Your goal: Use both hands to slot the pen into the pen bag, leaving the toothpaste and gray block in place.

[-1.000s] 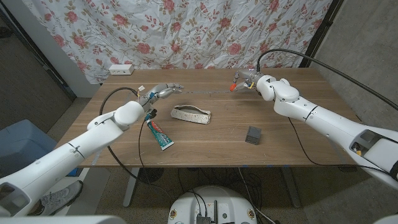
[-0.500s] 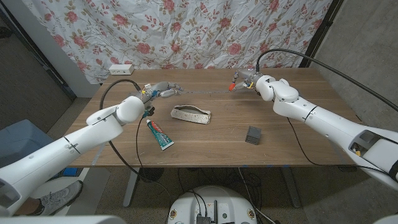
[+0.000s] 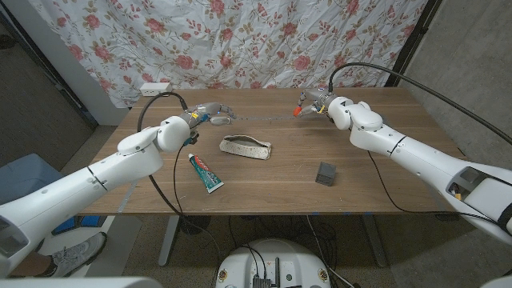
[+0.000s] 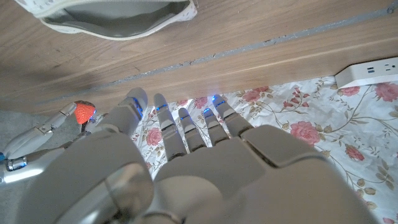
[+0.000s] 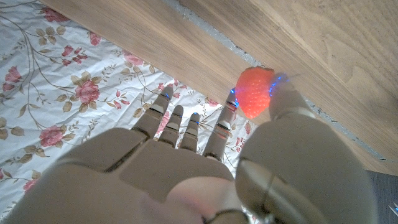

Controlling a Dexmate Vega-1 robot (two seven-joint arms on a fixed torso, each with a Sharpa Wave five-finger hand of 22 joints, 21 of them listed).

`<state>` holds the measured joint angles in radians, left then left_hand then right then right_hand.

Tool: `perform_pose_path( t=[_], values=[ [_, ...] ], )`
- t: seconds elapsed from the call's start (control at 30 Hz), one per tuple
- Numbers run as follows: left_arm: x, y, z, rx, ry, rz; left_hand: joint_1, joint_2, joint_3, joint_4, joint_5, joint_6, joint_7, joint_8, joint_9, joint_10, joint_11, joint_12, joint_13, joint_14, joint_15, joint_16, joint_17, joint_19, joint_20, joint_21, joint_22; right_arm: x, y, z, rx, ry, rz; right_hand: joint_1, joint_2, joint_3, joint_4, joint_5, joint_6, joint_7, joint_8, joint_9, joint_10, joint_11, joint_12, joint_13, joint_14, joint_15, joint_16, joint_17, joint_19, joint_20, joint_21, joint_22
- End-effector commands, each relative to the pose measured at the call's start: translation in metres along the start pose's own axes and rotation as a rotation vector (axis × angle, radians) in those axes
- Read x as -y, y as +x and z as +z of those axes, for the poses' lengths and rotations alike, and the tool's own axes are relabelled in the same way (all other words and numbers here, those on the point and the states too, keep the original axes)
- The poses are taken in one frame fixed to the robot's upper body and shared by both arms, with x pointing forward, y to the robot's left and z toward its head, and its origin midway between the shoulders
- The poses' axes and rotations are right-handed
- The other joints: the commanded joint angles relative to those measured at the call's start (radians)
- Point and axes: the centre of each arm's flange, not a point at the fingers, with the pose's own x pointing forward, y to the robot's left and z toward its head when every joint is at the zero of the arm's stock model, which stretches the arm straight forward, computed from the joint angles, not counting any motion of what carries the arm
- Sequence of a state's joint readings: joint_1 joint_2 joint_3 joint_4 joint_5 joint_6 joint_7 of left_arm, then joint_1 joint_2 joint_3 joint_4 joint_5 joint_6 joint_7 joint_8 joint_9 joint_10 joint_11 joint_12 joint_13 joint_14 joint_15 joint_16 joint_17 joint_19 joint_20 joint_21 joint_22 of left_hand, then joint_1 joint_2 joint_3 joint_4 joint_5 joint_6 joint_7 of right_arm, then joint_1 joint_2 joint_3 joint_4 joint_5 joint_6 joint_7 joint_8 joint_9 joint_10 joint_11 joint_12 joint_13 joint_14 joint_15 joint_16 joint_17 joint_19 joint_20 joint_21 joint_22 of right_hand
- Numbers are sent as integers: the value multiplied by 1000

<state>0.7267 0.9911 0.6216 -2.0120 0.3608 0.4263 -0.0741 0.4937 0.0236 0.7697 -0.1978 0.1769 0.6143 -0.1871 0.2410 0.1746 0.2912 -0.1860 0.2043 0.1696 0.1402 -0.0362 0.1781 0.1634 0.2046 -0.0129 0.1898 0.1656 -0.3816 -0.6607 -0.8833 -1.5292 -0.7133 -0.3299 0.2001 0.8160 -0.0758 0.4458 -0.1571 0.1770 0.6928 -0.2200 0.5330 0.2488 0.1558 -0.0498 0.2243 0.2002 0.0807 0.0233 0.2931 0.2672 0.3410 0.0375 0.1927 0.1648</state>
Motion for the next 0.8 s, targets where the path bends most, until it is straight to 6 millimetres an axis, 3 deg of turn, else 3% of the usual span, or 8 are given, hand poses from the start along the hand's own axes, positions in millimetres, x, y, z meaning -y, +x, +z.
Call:
perform_pose_path(
  t=[0.03,0.43,0.53,0.8],
  values=[
    [-11,6,19,7,229,7,47,-12,-8,0,6,44,1,11,2,25,-4,4,6,28,-77,6,2,19,-2,0,2,0,3,1,-4,15,-9,0,12,-4,1,-1,14,-1,11,3,7,1,-2,2,9,-4,6,4,2,5,-3,3],
    [-9,7,33,3,350,9,105,-36,-27,3,4,107,0,12,2,60,-11,4,5,62,-85,7,2,36,-5,2,2,-2,3,-1,-6,31,-13,1,14,-6,1,-1,14,-1,11,3,9,1,-3,2,11,-3,6,4,3,5,-3,3],
    [-6,9,36,-1,367,8,130,-44,-37,5,4,136,-6,11,2,73,-13,3,5,73,-101,6,2,45,-8,2,3,-1,3,-1,-4,30,-12,1,14,-6,1,-1,14,-1,11,3,10,2,-3,2,11,-4,6,5,3,5,-3,3],
    [3,10,47,-7,451,4,144,-49,-45,6,3,146,-8,6,2,84,-15,3,5,81,-104,5,2,47,-11,2,3,1,2,-1,-3,33,-32,0,17,-8,2,-1,15,-1,11,2,13,2,-3,2,12,-7,6,5,3,4,-3,3]
  ],
)
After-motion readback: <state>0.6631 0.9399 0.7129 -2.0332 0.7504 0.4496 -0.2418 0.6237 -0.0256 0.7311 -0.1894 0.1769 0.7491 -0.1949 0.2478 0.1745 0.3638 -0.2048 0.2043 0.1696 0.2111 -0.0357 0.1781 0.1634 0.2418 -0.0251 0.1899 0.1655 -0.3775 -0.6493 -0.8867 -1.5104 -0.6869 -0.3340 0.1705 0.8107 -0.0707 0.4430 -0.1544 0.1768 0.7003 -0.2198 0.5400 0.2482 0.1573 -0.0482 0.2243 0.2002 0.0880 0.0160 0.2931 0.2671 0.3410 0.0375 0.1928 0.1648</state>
